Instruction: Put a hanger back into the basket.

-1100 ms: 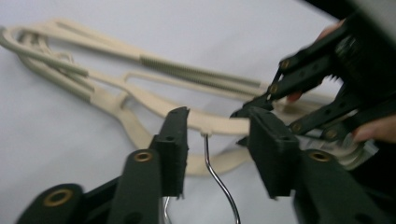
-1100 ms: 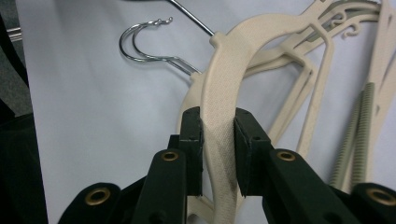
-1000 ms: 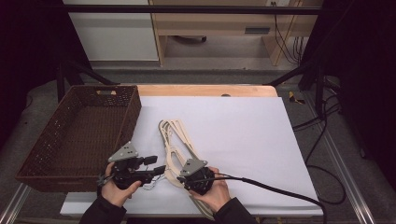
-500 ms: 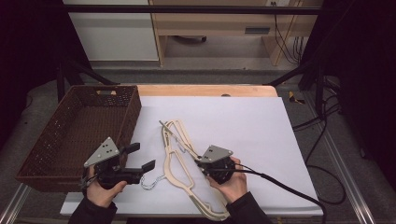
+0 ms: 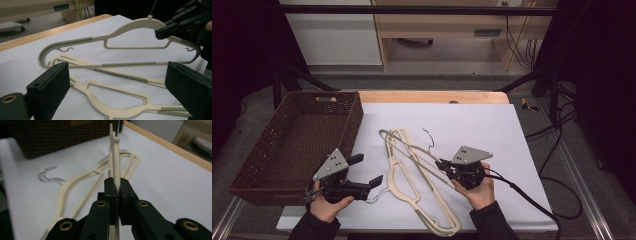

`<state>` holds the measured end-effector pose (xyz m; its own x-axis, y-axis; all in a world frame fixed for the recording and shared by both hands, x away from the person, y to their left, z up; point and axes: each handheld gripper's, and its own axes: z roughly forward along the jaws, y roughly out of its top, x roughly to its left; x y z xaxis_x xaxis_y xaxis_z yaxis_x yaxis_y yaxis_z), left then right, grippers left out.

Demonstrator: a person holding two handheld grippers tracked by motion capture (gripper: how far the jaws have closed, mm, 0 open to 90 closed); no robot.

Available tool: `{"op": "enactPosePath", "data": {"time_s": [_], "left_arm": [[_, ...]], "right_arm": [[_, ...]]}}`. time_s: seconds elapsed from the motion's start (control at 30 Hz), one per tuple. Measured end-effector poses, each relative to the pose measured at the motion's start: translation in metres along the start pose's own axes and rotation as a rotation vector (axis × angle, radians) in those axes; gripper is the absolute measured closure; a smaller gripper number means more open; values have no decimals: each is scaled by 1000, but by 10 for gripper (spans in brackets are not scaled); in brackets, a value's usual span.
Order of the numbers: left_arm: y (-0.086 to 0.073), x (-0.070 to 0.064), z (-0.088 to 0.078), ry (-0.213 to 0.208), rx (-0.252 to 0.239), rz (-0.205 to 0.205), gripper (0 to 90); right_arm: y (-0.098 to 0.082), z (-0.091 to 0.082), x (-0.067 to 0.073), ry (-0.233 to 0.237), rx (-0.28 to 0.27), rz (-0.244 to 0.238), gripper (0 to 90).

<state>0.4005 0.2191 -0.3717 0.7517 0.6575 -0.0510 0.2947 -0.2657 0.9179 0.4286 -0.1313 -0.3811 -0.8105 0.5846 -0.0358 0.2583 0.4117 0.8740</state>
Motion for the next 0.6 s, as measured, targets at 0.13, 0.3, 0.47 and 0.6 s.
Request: {"op": "enactPosePath", "data": {"time_s": [0.13, 0.3, 0.47, 0.6], "left_arm": [[0, -4, 4, -13, 13, 15, 63], [7, -12, 16, -19, 42, 84, 98], [18, -15, 35, -69, 78, 130, 195], [16, -19, 46, -91, 126, 167, 288]], "right_arm": [[3, -3, 3, 111, -20, -6, 867], [8, 1, 13, 222, 1, -40, 867], [6, 5, 15, 268, 13, -47, 867], [7, 5, 17, 289, 22, -60, 868]]}}
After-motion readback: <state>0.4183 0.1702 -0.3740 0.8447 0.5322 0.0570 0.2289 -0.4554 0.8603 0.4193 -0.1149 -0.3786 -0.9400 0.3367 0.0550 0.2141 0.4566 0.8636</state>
